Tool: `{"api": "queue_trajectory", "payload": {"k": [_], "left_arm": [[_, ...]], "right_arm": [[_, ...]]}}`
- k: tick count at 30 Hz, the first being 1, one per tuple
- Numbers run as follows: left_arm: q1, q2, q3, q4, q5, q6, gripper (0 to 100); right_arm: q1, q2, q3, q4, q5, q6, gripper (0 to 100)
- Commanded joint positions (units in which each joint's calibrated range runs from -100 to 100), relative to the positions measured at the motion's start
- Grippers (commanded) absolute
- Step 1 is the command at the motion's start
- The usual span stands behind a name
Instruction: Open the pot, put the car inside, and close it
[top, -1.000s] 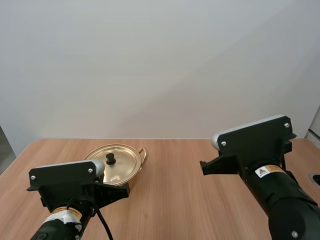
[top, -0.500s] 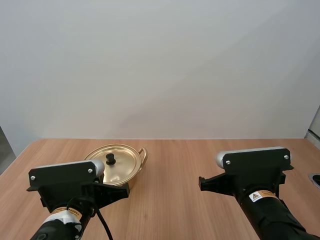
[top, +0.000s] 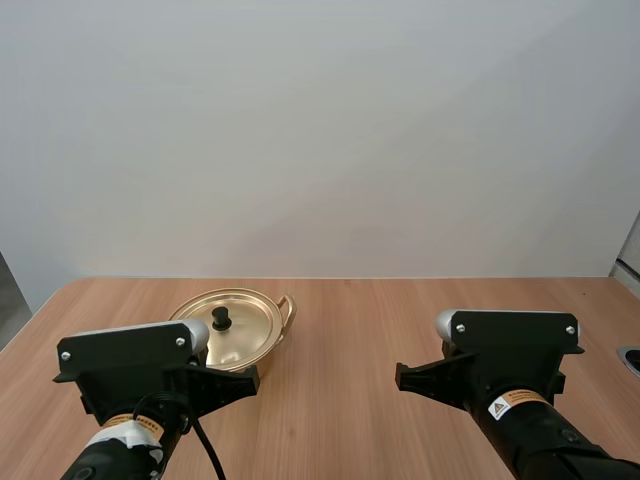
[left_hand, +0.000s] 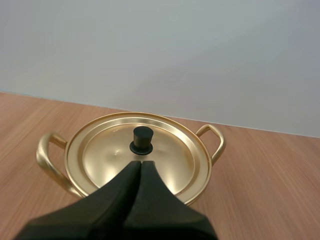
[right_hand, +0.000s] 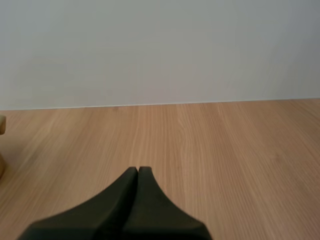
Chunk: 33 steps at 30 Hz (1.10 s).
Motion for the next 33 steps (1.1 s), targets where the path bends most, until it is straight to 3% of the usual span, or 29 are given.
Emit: {"api": "queue_trajectory", "payload": {"k": [1,9,16,27,33], "left_arm": [[0.04,0.00,0.00,-0.02,0.00,-0.05,0],[0.04,0.00,0.00,-0.02,0.00,-0.05,0],[0.04,0.00,0.00,-0.02,0.00,-0.05,0],[0.04,0.00,0.00,-0.02,0.00,-0.05,0],[0.04,0.00,0.00,-0.02,0.00,-0.05,0]], "right_arm": [[0.00,-0.09,0.00,-1.50,2.35,0.25,0],[0.00,-0.66,0.00,-9.68,3.75,7.78,0],[0.00,-0.66,0.00,-12.99,3.45,7.98,0],[0.09,-0.98,0.00,-12.99,3.45,7.98,0],[0.38,-9.81,0.00,-12.99,8.49,7.98,0]]}}
